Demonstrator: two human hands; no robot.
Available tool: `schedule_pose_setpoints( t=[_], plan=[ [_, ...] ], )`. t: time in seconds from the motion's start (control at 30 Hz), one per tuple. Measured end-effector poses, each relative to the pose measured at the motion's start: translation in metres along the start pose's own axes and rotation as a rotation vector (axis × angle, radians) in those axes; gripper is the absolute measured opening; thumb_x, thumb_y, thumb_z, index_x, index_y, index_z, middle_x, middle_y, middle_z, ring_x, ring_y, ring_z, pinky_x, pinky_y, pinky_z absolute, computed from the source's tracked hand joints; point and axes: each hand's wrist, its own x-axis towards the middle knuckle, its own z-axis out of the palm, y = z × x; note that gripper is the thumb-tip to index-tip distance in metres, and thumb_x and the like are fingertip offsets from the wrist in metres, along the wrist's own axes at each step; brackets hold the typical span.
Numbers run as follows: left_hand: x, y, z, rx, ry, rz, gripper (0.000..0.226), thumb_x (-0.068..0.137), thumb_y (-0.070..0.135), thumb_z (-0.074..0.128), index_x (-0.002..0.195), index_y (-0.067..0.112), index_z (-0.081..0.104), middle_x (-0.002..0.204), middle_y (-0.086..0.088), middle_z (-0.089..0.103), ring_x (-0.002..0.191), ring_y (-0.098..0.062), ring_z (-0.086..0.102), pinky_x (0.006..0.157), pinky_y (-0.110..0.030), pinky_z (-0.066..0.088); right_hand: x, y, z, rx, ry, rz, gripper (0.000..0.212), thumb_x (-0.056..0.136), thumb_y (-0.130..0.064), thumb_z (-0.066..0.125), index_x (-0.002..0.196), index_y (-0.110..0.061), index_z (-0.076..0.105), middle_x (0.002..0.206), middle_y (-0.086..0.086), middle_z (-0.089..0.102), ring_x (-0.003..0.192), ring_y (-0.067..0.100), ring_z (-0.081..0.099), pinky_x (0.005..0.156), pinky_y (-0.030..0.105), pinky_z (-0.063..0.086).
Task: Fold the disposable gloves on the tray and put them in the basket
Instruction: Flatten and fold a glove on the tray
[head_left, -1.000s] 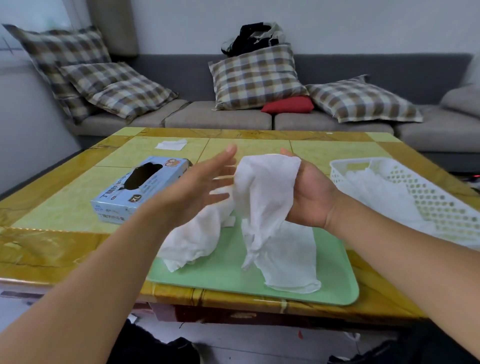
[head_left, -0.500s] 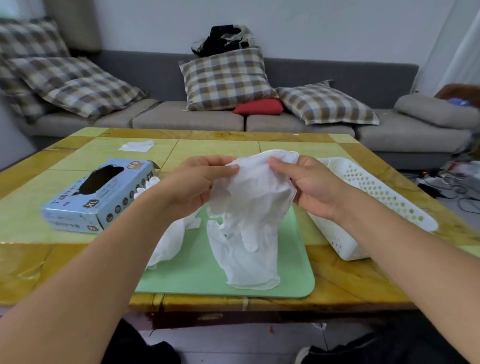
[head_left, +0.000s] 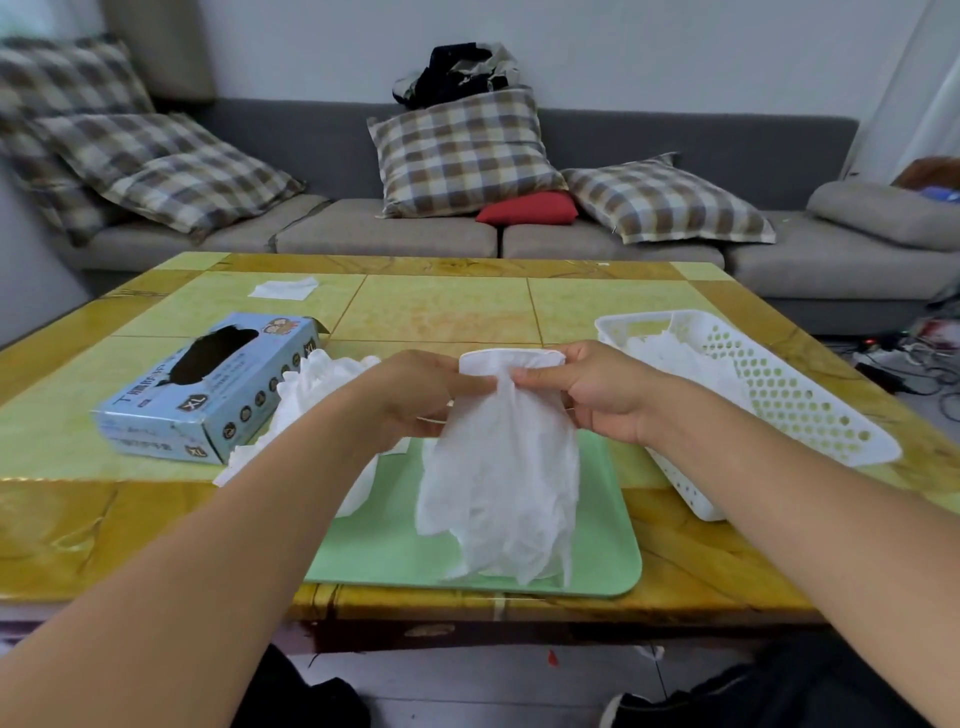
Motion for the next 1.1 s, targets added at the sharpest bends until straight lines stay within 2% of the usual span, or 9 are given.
schedule_pose_setpoints(
  t=[0.13, 0.27, 0.33, 0.4, 0.5, 0.57, 0.83, 0.97, 1.1],
  plan=[
    [0.007, 0.015, 0.001, -0.018, 0.319, 0.563, 0.010, 0.091, 0.024, 0.074, 0.094, 0.017, 0.080, 0.092, -0.002, 0.079, 0.087, -0.016, 0.073, 0.086, -0.036, 0.058, 0.003, -0.023, 0.001, -0.010, 0.262, -0.461, 0.016, 0.094, -0.012, 0.071, 0.106, -0.003, 0.075, 0.108, 0.018, 0.075, 0.094, 0.024, 0.070, 0.085, 0.041, 0.059],
    [-0.004, 0.031, -0.005, 0.154, 0.519, 1.029, 0.012, 0.089, 0.022, 0.076, 0.101, 0.022, 0.077, 0.095, 0.012, 0.076, 0.093, -0.002, 0.070, 0.090, -0.019, 0.051, -0.014, -0.048, -0.004, -0.236, 0.342, -0.933, 0.009, 0.093, -0.012, 0.072, 0.098, -0.006, 0.078, 0.090, 0.008, 0.076, 0.080, 0.014, 0.068, 0.076, 0.026, 0.056],
    [-0.002, 0.015, -0.008, 0.316, 0.505, 0.940, 0.013, 0.088, 0.025, 0.078, 0.096, 0.015, 0.080, 0.093, 0.008, 0.076, 0.086, 0.003, 0.066, 0.085, -0.014, 0.047, -0.009, -0.028, -0.004, -0.372, 0.295, -0.852, 0.018, 0.093, -0.012, 0.072, 0.090, 0.005, 0.075, 0.073, 0.006, 0.065, 0.066, 0.011, 0.053, 0.064, 0.019, 0.045],
    [0.009, -0.011, -0.011, 0.480, 0.310, 0.740, 0.013, 0.086, 0.028, 0.079, 0.094, 0.017, 0.081, 0.092, 0.012, 0.076, 0.080, 0.010, 0.063, 0.082, -0.017, 0.046, 0.002, 0.002, -0.003, -0.585, 0.190, -0.662, 0.021, 0.091, -0.017, 0.075, 0.083, 0.002, 0.074, 0.066, 0.007, 0.057, 0.062, 0.007, 0.044, 0.059, 0.023, 0.036],
    [0.024, -0.047, -0.015, 0.731, -0.055, 0.497, 0.010, 0.082, 0.026, 0.083, 0.082, 0.017, 0.079, 0.079, 0.009, 0.075, 0.067, 0.006, 0.060, 0.074, -0.020, 0.046, 0.010, 0.036, -0.004, -0.954, -0.041, -0.451, 0.015, 0.088, -0.021, 0.078, 0.083, -0.007, 0.077, 0.074, 0.002, 0.071, 0.065, 0.001, 0.054, 0.068, 0.029, 0.044],
    [0.027, -0.058, -0.016, 0.844, -0.185, 0.385, 0.016, 0.081, 0.025, 0.084, 0.085, 0.011, 0.078, 0.083, 0.004, 0.075, 0.070, 0.004, 0.060, 0.076, -0.019, 0.045, 0.007, 0.040, -0.005, -0.972, -0.148, -0.365, 0.007, 0.087, -0.015, 0.078, 0.093, -0.012, 0.081, 0.086, -0.008, 0.077, 0.079, -0.001, 0.066, 0.077, 0.021, 0.051],
    [0.027, -0.047, -0.012, 0.891, -0.236, 0.479, 0.027, 0.078, 0.032, 0.086, 0.097, 0.014, 0.079, 0.089, 0.013, 0.073, 0.078, 0.012, 0.061, 0.072, -0.006, 0.044, -0.002, 0.025, -0.008, -0.947, -0.228, -0.363, 0.018, 0.085, -0.005, 0.075, 0.094, -0.019, 0.081, 0.081, -0.020, 0.070, 0.078, -0.010, 0.064, 0.068, 0.007, 0.043],
    [0.023, -0.039, -0.011, 0.785, -0.207, 0.567, 0.010, 0.078, 0.028, 0.087, 0.083, 0.023, 0.080, 0.080, 0.016, 0.073, 0.075, 0.001, 0.064, 0.067, -0.009, 0.043, -0.011, 0.016, -0.008, -0.966, -0.265, -0.381, 0.021, 0.084, -0.004, 0.074, 0.093, -0.021, 0.081, 0.083, -0.014, 0.072, 0.078, 0.001, 0.067, 0.067, 0.016, 0.049],
    [0.010, -0.039, -0.012, 0.857, -0.397, 0.474, 0.017, 0.076, 0.032, 0.087, 0.074, 0.040, 0.072, 0.079, 0.020, 0.071, 0.077, 0.000, 0.064, 0.079, -0.025, 0.053, -0.019, 0.016, -0.004, -1.056, -0.433, -0.273, 0.022, 0.083, -0.008, 0.075, 0.095, -0.026, 0.080, 0.088, -0.013, 0.075, 0.081, 0.008, 0.066, 0.076, 0.028, 0.055]
  ],
)
